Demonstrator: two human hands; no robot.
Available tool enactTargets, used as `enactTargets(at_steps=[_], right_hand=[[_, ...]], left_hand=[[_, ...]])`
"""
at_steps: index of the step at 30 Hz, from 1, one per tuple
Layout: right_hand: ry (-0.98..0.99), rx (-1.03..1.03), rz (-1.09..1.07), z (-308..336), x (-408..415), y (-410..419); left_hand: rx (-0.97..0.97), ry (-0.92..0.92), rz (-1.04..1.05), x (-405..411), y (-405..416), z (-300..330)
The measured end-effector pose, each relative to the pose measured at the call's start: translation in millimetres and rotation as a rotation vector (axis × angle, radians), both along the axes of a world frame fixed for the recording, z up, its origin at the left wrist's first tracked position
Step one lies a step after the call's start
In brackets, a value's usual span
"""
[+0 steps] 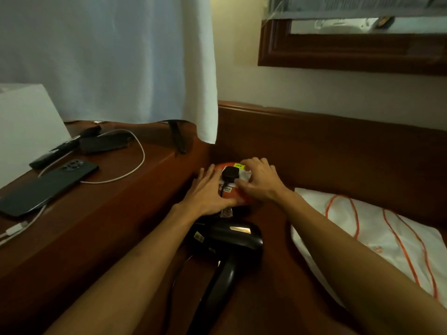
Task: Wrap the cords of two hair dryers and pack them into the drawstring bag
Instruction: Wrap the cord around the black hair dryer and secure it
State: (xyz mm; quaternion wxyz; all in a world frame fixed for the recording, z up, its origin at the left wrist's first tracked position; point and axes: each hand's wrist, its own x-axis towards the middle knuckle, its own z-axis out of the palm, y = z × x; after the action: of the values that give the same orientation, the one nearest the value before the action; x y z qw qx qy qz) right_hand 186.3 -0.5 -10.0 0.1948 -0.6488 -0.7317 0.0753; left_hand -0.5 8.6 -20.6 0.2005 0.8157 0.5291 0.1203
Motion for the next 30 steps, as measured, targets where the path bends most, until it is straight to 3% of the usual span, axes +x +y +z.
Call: enactTargets(at_steps=[6, 11, 16, 20, 23, 26, 30], right_hand=[[-0.049, -0.183, 0.049, 19, -23, 19], [-0.042, -0.181, 0.06, 21, -23, 20], [0.244, -0.166, 0.027, 40, -13, 14], [0.278, -0.03, -0.06, 45, 6, -23], [0.257, 0.072, -0.212, 23, 30, -60], [0.209, 0.038, -0.357, -5, 46, -91], [0.132, -0.137, -0.371, -15, 50, -107]], left_hand=[[-0.087, -0.038, 0.019, -3, -4, -3], [-0.095, -0.032, 0.024, -2, -5, -1], [-0.1, 0.002, 0.05, -3, -8, 11], [-0.114, -0.107, 0.065, -13, -24, 26], [-0.019, -0.311, 0.047, -27, -60, 30], [0.045, -0.39, 0.112, -34, -122, 27], [0.091, -0.31, 0.2, -32, -206, 13]])
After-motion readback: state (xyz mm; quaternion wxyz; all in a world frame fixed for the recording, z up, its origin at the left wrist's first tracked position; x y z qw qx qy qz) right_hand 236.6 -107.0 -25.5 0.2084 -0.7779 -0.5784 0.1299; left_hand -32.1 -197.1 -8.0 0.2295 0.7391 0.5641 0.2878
